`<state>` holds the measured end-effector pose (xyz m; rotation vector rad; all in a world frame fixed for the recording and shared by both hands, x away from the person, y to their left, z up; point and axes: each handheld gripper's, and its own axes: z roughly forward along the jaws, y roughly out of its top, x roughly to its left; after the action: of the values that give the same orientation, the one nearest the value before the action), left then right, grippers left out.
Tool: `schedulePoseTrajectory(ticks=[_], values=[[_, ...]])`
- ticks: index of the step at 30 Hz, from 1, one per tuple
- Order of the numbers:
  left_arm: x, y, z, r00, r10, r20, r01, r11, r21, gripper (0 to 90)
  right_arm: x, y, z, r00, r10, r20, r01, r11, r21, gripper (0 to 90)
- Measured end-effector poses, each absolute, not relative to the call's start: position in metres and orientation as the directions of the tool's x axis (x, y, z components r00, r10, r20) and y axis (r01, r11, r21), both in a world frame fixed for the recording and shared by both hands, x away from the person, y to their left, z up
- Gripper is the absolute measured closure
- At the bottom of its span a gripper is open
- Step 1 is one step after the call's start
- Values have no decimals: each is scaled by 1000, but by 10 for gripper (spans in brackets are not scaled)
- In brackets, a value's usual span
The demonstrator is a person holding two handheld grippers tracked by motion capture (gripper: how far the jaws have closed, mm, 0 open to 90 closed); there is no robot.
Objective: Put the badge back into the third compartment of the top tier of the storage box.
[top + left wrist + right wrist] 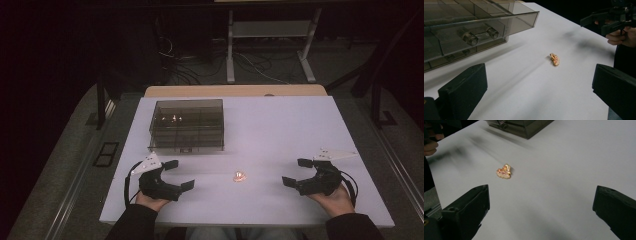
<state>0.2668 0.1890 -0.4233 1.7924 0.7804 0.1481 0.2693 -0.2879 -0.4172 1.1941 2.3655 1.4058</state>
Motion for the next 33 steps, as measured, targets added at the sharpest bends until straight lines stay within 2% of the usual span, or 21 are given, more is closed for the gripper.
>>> schedulePoseTrajectory(ticks=[33], values=[[266, 179, -420, 787, 556, -267, 435, -191, 880, 0, 265, -293, -416, -658, 699, 280, 565, 213, 797, 3]])
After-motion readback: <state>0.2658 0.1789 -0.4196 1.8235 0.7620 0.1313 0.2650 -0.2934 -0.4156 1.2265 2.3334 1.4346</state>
